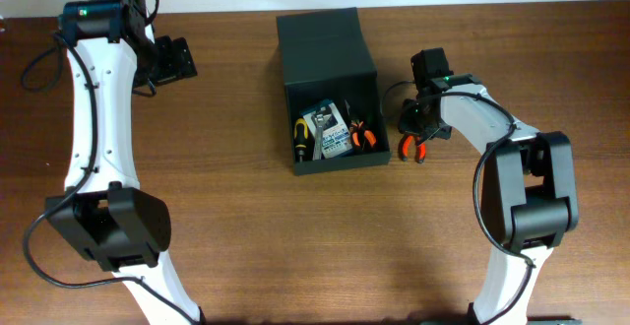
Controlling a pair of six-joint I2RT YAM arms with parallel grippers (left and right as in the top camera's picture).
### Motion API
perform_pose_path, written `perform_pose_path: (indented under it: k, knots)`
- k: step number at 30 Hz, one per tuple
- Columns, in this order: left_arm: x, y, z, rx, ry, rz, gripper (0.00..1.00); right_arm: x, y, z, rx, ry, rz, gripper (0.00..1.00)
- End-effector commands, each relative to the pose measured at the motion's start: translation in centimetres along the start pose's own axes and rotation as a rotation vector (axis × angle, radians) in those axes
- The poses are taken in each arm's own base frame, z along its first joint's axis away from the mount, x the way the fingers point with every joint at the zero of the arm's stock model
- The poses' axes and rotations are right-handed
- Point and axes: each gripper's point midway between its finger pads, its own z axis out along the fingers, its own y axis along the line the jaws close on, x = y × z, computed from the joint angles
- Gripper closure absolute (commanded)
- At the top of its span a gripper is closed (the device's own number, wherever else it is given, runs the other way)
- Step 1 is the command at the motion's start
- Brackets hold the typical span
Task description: Pack container
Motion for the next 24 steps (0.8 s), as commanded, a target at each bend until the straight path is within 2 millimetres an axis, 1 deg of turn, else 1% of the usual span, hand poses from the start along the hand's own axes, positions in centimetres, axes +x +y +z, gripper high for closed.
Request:
perform_pose_path:
  k: [1, 8, 11, 15, 24]
  knots:
    - [-0.5, 0.2, -0.4, -0.010, -0.021, 0.009, 0.01, 3.0, -0.6, 3.4, 0.020, 0.100, -0.002, 0.96]
    - [-0.5, 0.2, -0.4, -0.010, -0.021, 0.009, 0.01, 2.9, -1.0, 3.2, 0.046, 0.098, -0.016, 0.96]
    - [-0.5, 0.2, -0.4, -0.010, -0.021, 0.009, 0.01, 2.4, -0.9, 2.6, 0.046, 0.086, -0.029, 0.96]
    - [-0.5, 0.2, -0.4, -0.010, -0.021, 0.009, 0.01, 1.1, -0.4, 1.3, 0.033, 0.057, -0.027, 0.96]
    - [-0.5, 0.2, -0.4, -0.010, -0.021, 0.009, 0.01, -0.8, 0.3, -0.4, 0.017, 0.017, -0.026, 0.96]
